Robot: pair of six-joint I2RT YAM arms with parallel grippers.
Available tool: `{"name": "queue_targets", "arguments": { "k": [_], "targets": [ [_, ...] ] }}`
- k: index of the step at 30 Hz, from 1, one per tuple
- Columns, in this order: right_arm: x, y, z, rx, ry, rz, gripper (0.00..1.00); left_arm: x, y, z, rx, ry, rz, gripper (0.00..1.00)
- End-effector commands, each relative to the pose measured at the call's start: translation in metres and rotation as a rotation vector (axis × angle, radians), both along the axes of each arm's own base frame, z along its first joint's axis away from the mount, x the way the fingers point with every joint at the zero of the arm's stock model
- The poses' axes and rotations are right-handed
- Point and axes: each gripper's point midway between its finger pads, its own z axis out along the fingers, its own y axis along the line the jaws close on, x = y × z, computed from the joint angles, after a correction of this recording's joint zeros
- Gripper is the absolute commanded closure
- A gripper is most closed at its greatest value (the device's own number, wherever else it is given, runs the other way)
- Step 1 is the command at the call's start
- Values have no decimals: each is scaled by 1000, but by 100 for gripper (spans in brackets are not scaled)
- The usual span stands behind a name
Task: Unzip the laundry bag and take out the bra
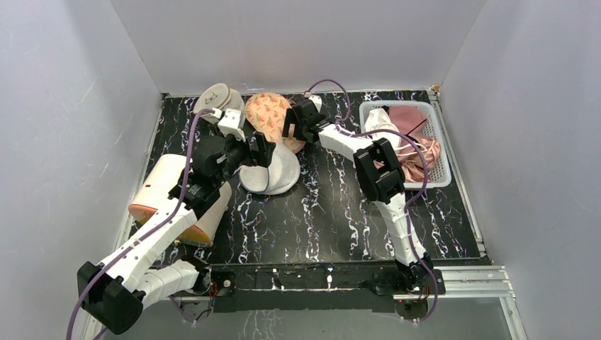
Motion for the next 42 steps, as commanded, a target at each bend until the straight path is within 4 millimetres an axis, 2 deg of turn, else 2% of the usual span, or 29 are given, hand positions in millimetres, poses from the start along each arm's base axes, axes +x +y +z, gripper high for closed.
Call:
{"name": "queue_targets", "arguments": {
  "k": [1,4,7,9,12,13,15,16,18,21,24,26,27,29,30,33,34,35,36,40,42],
  "targets": [
    [22,3,34,98,-81,-18,7,-3,0,21,-16,-72,0,2],
    [20,7,35,160,-85,-8,14,-5,-2,20,-15,-73,-5,2],
    [21,3,50,199,-124,-21,21,-6,-2,21,-17,-76,-8,2],
    [23,-2,69,226,-168,-29,31,-6,-2,22,-19,-78,-8,2],
    [26,-15,100,257,-230,-55,56,-6,-2,22,-20,-77,-6,2],
    [27,-20,112,263,-248,-69,60,-6,-2,22,-19,-76,-6,2],
    [27,-32,134,267,-284,-94,63,-6,-2,22,-22,-76,-7,2],
    [23,-40,150,271,-307,-106,63,-6,-3,22,-23,-76,-9,2],
    [14,-54,168,266,-336,-116,64,-6,-4,21,-22,-70,-11,2],
    [-6,-70,177,263,-337,-89,68,-5,-5,18,-21,-58,-14,2],
    [-34,-82,175,235,-330,-57,69,-4,-7,17,-18,-48,-19,2],
    [-48,-88,173,228,-339,-39,64,-3,-7,17,-16,-44,-20,2],
    [-51,-89,170,226,-335,-35,58,-3,-8,17,-15,-42,-22,2],
    [-52,-86,160,222,-308,-22,36,-3,-9,16,-13,-37,-27,2],
    [-51,-80,154,229,-286,1,29,-3,-9,15,-12,-35,-28,2],
    [-40,-63,135,247,-218,42,15,-2,-11,12,-8,-21,-32,1],
    [-35,-60,120,239,-179,34,11,-2,-11,11,-6,-16,-33,2],
    [-32,-58,116,239,-158,28,10,-2,-12,11,-5,-14,-36,2],
    [-28,-56,99,228,-122,22,10,-1,-12,10,-2,-11,-34,2],
    [-14,-40,73,269,-77,32,10,-1,-9,10,6,-16,-26,2],
    [-9,-31,58,304,-46,29,18,0,-10,10,10,-19,-29,2]
  ]
}}
